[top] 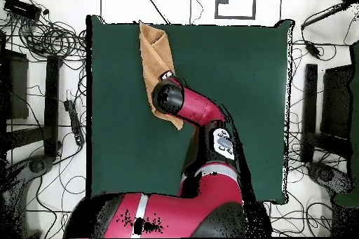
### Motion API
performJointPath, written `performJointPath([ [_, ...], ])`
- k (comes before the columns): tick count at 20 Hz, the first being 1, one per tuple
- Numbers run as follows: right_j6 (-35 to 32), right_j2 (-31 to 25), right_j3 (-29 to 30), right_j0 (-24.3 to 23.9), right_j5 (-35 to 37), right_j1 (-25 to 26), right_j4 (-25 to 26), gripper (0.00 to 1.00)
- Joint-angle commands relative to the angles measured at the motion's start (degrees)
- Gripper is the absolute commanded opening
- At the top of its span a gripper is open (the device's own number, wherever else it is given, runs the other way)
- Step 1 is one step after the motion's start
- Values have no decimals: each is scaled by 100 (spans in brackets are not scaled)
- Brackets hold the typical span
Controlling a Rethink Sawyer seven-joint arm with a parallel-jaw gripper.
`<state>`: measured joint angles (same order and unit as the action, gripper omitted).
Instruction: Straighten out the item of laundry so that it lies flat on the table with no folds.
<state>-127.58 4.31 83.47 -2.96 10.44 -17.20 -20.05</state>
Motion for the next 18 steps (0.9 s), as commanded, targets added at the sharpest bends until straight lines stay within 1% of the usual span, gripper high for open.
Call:
performJointPath([
  [1,-1316,-191,285,662,459,425,-385,0],
  [5,-1293,1,235,800,614,389,-445,0],
  [6,-1149,196,121,891,685,458,-386,100],
  [9,-1177,512,-58,982,548,631,-399,100],
  [10,-995,172,8,725,484,602,-339,100],
  [11,-905,58,17,632,411,627,-301,100],
  [12,-851,46,-13,597,371,662,-272,100],
  [16,-782,-332,98,367,142,706,-244,100],
  [18,-790,-375,91,361,54,739,-228,100],
])
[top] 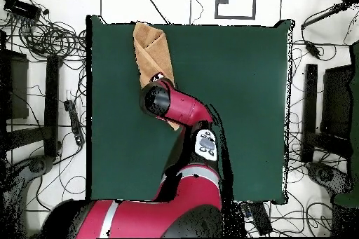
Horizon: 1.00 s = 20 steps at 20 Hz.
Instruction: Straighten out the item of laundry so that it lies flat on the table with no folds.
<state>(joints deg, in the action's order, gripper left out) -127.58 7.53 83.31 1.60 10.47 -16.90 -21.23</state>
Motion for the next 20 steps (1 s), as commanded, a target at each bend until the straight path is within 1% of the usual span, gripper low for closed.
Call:
performJointPath([
  [1,-795,-702,103,-94,45,720,-108,100],
  [3,-785,-654,73,-48,59,746,-85,100],
  [4,-838,-674,104,-52,95,740,-122,0],
  [7,-821,-611,88,-26,151,718,-107,0],
  [15,-983,-695,217,-33,257,592,-246,0],
  [18,-1087,-412,301,177,572,301,-266,0],
  [20,-1188,-363,413,260,762,123,-318,0],
])
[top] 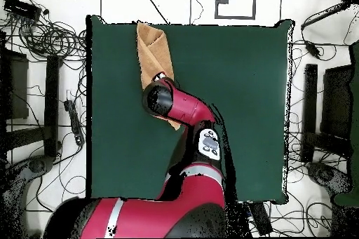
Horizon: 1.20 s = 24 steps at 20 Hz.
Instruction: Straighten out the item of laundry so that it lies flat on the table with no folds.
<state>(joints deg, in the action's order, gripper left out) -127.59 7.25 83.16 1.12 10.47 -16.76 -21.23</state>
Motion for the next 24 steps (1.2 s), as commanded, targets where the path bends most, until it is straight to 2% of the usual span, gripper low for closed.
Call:
performJointPath([
  [1,-1152,-286,387,339,801,123,-293,0],
  [2,-1118,-239,345,370,840,137,-268,100],
  [5,-1116,-89,246,436,853,184,-245,100],
  [7,-1073,-292,313,285,769,116,-268,100],
  [12,-995,-312,392,242,1020,-137,-216,100],
  [19,-1024,-315,337,240,953,-26,-215,100],
  [24,-1017,-313,439,235,1052,-158,-194,100],
])
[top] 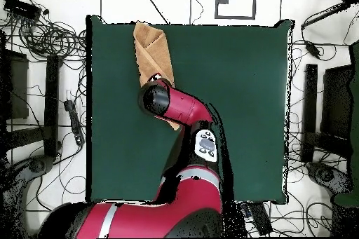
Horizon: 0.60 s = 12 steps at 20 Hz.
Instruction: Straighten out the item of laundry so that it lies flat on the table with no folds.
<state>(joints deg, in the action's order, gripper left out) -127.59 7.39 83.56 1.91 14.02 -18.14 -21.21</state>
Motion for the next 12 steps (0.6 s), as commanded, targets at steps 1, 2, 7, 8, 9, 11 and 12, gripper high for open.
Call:
performJointPath([
  [1,-997,-298,371,173,692,-1,-173,100],
  [2,-977,-313,364,159,639,17,-160,100],
  [7,-949,-211,263,190,563,106,-114,100],
  [8,-948,-254,294,170,554,88,-122,100],
  [9,-946,-297,325,150,546,71,-130,100],
  [11,-952,-320,365,131,547,47,-138,100],
  [12,-937,-336,379,116,542,40,-131,100],
])
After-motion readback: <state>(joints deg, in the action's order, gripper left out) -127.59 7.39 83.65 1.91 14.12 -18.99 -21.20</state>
